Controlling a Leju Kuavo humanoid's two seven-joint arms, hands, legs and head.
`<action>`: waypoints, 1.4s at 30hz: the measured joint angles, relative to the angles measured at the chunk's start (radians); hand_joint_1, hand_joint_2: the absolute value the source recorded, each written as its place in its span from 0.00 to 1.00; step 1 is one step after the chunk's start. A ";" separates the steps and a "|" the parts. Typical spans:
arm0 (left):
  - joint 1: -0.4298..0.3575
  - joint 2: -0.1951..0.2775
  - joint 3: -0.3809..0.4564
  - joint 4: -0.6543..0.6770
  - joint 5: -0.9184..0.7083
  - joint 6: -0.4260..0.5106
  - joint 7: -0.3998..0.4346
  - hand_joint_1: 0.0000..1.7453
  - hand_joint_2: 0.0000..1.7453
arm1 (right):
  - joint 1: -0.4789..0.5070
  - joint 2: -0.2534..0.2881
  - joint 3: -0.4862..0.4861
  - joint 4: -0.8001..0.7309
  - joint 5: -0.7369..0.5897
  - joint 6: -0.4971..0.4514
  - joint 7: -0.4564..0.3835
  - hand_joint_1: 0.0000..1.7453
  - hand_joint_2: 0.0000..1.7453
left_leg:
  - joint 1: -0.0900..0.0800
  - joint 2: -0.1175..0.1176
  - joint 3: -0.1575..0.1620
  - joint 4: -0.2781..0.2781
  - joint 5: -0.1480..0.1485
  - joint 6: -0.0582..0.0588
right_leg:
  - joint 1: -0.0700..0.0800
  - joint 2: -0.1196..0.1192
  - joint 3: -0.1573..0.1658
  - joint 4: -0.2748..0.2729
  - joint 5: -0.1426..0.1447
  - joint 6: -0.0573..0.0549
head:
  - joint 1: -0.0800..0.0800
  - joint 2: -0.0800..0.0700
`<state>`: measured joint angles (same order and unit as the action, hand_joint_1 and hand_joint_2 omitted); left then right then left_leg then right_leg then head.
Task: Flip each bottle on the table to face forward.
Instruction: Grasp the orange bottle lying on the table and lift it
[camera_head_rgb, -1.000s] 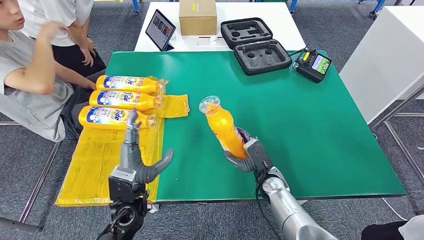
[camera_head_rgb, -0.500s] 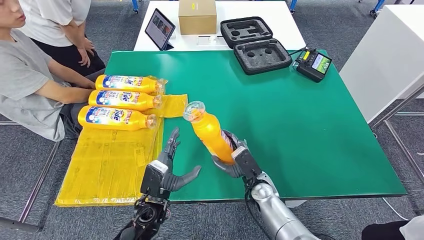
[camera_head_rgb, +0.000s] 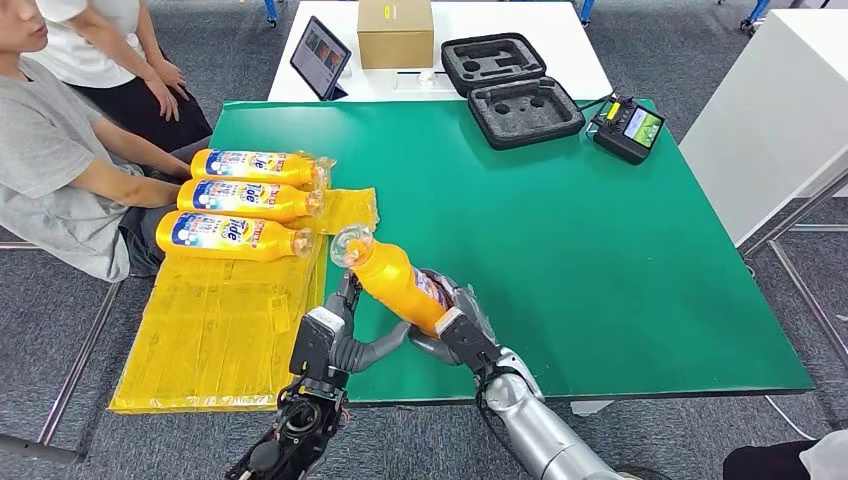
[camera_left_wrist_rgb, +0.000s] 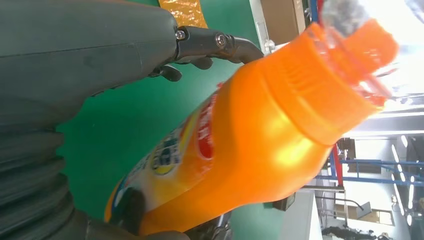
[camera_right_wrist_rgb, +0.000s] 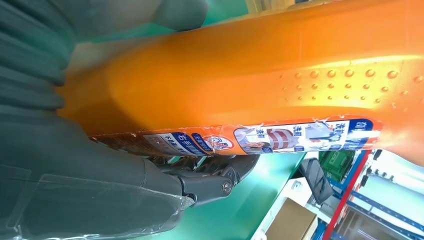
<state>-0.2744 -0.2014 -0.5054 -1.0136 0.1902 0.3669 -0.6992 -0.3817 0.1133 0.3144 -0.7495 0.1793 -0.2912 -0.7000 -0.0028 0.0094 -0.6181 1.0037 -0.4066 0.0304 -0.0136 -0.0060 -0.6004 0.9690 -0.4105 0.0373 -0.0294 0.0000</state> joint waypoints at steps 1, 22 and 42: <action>-0.002 0.000 0.000 0.000 0.002 -0.001 -0.001 0.00 1.00 | 0.001 0.000 0.005 0.001 0.000 -0.003 0.000 1.00 1.00 | 0.000 0.000 0.000 0.000 0.000 0.000 | 0.000 0.000 0.000 0.000 0.000 0.000 | 0.000 0.000; -0.020 -0.007 -0.007 -0.001 0.038 -0.092 0.033 0.00 1.00 | 0.015 0.000 0.048 0.008 -0.003 -0.033 0.000 1.00 1.00 | 0.000 0.000 -0.001 0.000 0.000 0.000 | 0.000 0.000 0.000 0.000 0.000 0.000 | 0.000 0.000; -0.075 -0.053 -0.044 0.066 0.105 -0.074 0.040 0.00 1.00 | -0.002 0.017 0.097 0.014 0.015 -0.075 0.000 1.00 1.00 | 0.000 0.000 -0.001 0.000 0.000 0.000 | 0.000 0.000 -0.001 0.000 0.000 0.000 | 0.000 0.000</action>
<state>-0.3497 -0.2540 -0.5489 -0.9481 0.2953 0.2929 -0.6595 -0.3833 0.1305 0.4117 -0.7360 0.1946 -0.3658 -0.7005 -0.0029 0.0092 -0.6191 1.0038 -0.4066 0.0304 -0.0137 -0.0062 -0.6015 0.9690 -0.4105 0.0373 -0.0295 0.0000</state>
